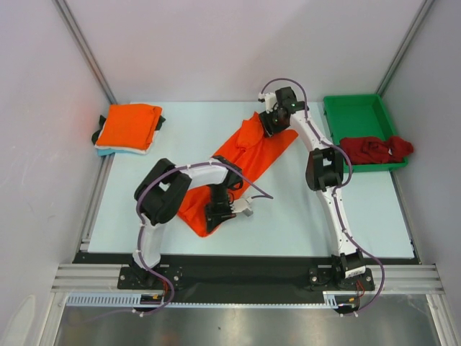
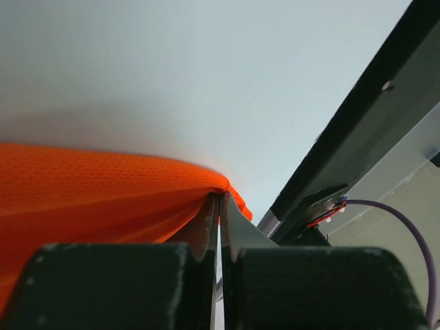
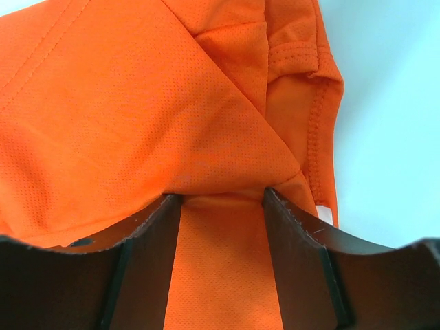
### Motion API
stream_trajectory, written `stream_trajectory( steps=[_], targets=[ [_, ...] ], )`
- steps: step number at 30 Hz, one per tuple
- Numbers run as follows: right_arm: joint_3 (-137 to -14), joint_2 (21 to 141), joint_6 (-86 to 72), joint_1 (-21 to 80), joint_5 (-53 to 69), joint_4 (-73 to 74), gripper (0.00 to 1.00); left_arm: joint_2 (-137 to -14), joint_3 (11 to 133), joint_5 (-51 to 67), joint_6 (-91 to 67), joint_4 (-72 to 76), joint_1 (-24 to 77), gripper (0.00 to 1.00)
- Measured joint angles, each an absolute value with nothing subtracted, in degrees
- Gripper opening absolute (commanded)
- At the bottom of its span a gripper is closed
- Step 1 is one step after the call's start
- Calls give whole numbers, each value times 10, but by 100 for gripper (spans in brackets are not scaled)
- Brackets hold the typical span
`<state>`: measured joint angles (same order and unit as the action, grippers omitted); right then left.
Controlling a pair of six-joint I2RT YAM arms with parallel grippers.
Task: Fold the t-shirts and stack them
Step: Fold the tshirt
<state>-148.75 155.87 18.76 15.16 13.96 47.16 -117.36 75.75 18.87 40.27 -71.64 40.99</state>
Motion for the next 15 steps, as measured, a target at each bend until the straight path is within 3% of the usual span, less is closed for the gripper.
stream_trajectory(
  steps=[15],
  targets=[
    [-1464, 1556, 198, 138, 190, 407, 60, -1227, 891, 265, 384, -761, 456, 0]
  ],
)
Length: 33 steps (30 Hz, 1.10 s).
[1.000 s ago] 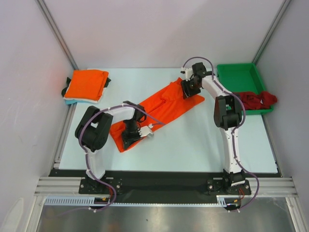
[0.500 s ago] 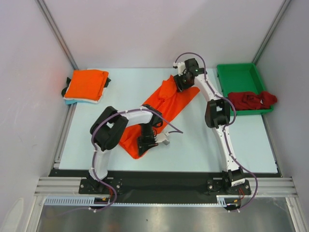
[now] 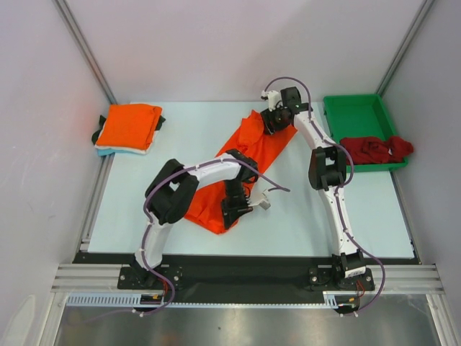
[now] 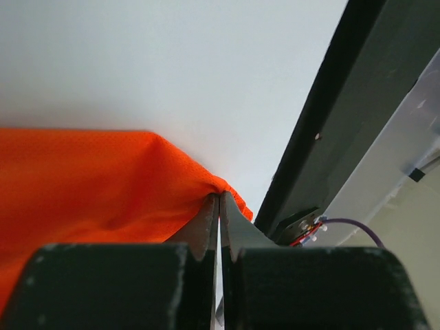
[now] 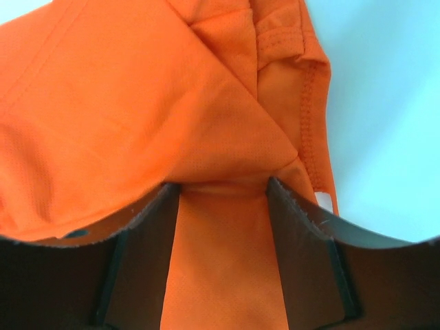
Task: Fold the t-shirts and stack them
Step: Fold the tshirt
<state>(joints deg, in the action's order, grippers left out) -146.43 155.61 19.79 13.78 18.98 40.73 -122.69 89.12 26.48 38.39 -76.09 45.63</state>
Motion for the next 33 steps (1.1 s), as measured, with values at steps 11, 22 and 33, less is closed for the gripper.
stream_trajectory(
  steps=[11, 22, 33],
  targets=[
    [-1439, 1552, 164, 139, 289, 310, 65, -1234, 950, 298, 367, -767, 503, 0],
    [-1468, 1590, 97, 160, 331, 202, 68, -1355, 1046, 325, 333, -792, 548, 0],
    [-1469, 1584, 79, 147, 323, 186, 71, -1395, 1212, 345, 293, -797, 574, 39]
  ],
)
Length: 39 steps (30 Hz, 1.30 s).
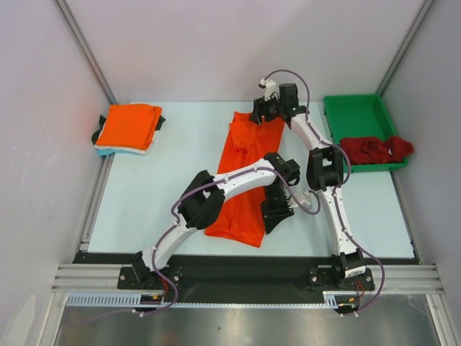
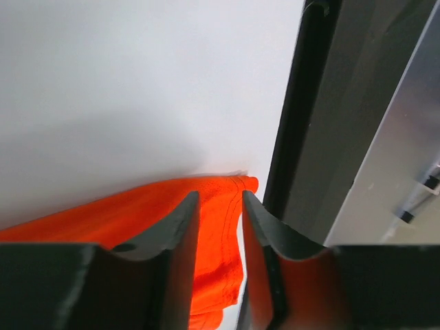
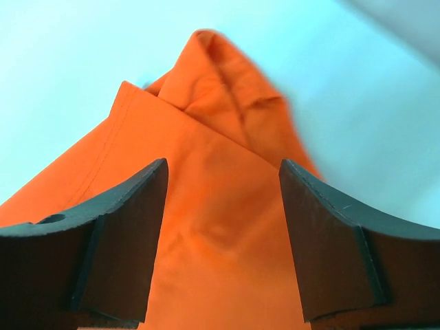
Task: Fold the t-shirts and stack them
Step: Fold the tshirt
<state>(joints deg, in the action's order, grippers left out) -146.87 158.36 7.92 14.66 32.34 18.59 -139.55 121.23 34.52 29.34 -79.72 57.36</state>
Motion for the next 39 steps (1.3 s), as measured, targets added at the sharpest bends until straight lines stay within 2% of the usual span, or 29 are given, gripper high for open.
stream_trajectory(
  steps=[3, 6, 7, 13, 17, 22, 25, 29, 33, 39],
  targets=[
    [-1435, 1532, 79, 131, 320, 194, 71, -1395, 1257, 346, 290, -803, 574, 49],
    [-1375, 1448, 76, 111, 312, 201, 71, -1383, 1276, 344, 281, -795, 576, 68],
    [-1352, 1421, 71, 106, 309, 203, 71, -1374, 1277, 339, 274, -791, 575, 70],
    [-1177, 1236, 29, 87, 325, 212, 70, -1303, 1299, 278, 222, -738, 505, 69],
    [-1080, 1174, 19, 83, 340, 216, 70, -1298, 1336, 240, 191, -686, 385, 68],
    [-1005, 1176, 12, 75, 343, 230, 71, -1346, 1395, 211, 148, -616, 244, 68],
    [-984, 1180, 11, 64, 339, 241, 71, -1385, 1416, 206, 126, -593, 202, 68],
    [-981, 1180, 11, 55, 333, 245, 72, -1432, 1423, 212, 100, -563, 183, 67],
    [-980, 1181, 16, 55, 325, 246, 72, -1472, 1428, 226, 77, -545, 175, 59],
    [-981, 1205, 22, 58, 321, 245, 72, -1505, 1430, 232, 55, -542, 159, 56]
  ],
)
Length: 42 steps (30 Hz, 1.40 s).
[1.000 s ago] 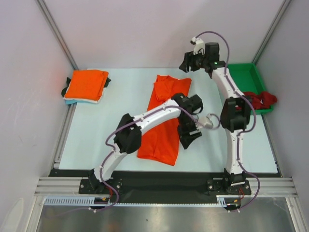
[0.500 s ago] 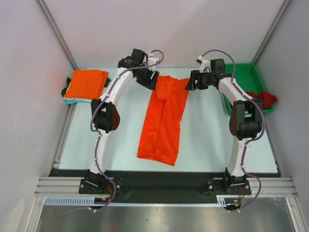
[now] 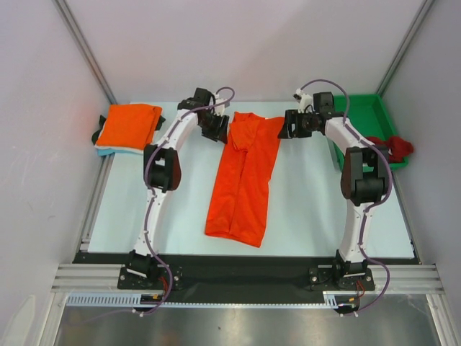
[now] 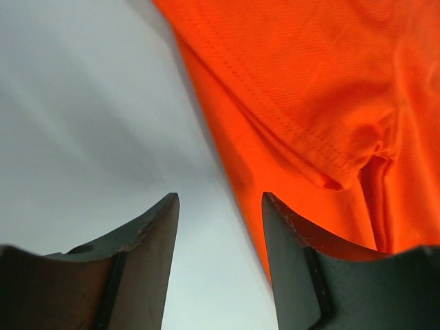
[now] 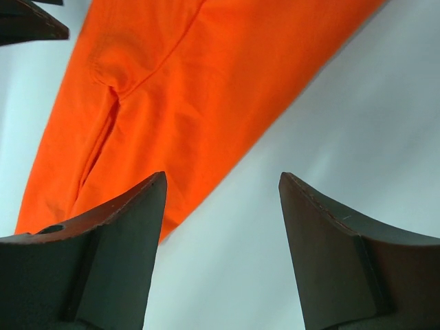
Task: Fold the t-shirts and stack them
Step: Fold the tshirt
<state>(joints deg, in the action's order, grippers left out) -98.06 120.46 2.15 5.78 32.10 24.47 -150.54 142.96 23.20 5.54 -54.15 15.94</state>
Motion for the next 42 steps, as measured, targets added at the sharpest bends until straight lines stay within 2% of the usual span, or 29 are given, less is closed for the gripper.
stream_trajectory(
  steps=[16, 22, 26, 42],
  targets=[
    [-1015, 1261, 30, 78, 309, 250, 72, -1528, 1430, 308, 45, -540, 146, 45],
    [-1016, 1262, 32, 79, 303, 250, 72, -1535, 1430, 333, 46, -540, 155, 27],
    [-1021, 1267, 36, 81, 294, 249, 72, -1540, 1429, 350, 48, -540, 160, 0],
    [-1054, 1301, 45, 89, 283, 246, 73, -1543, 1431, 340, 43, -537, 148, 0]
  ],
)
